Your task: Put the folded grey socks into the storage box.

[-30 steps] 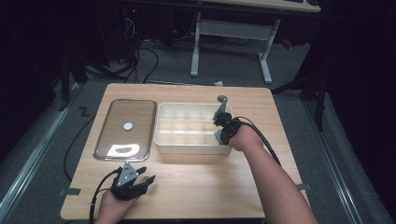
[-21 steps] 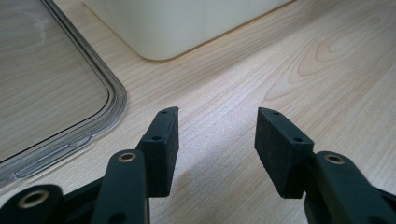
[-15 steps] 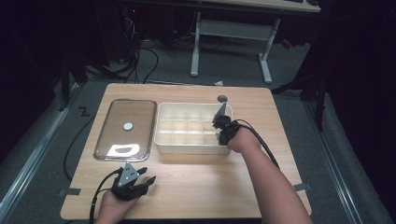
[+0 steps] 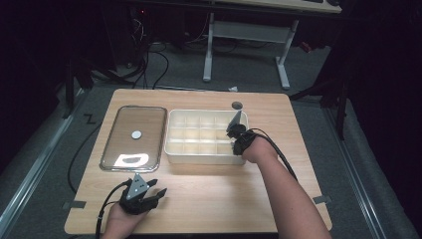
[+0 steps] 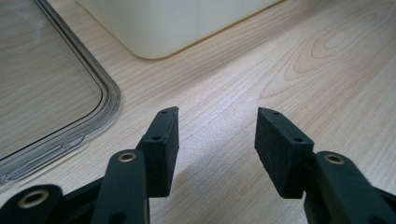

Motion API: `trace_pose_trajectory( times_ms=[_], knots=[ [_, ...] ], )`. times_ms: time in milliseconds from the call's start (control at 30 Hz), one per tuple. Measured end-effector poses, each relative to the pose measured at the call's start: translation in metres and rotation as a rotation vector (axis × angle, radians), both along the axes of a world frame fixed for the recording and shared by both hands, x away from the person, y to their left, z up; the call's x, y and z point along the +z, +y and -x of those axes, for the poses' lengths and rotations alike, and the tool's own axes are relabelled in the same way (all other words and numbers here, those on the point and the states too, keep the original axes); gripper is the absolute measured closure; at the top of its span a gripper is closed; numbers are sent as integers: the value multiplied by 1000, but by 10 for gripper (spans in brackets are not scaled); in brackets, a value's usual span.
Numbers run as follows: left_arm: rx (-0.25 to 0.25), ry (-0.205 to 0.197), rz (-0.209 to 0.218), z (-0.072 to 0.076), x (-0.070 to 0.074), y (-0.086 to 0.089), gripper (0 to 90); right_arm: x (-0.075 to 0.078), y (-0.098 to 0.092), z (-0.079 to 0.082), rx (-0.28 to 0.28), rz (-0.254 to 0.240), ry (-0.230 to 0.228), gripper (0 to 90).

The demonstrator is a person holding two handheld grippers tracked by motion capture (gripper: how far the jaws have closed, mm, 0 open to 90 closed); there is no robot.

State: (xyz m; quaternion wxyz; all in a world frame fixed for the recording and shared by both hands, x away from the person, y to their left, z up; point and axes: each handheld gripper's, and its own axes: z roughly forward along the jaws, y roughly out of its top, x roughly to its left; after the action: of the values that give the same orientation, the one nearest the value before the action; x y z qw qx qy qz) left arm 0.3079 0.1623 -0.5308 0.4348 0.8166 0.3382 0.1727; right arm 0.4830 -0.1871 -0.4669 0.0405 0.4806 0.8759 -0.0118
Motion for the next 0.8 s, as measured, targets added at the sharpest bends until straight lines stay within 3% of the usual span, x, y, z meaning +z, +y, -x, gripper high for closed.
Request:
trace_pose_trajectory(
  times_ms=[167,467,633,733,800],
  knots=[
    [-3,2,-1,0,0,0,503,1,0,-1,-5,0,8,718],
    [-6,4,3,-1,0,0,502,12,-1,-1,0,-27,18,597],
    [-7,4,4,-1,0,-1,501,25,-6,1,-34,-60,2,597],
    [-7,2,3,-1,0,-1,501,35,-9,4,-17,-78,-18,600],
    [-8,2,2,0,0,-2,501,45,-10,7,-5,-96,-40,653]
  ],
)
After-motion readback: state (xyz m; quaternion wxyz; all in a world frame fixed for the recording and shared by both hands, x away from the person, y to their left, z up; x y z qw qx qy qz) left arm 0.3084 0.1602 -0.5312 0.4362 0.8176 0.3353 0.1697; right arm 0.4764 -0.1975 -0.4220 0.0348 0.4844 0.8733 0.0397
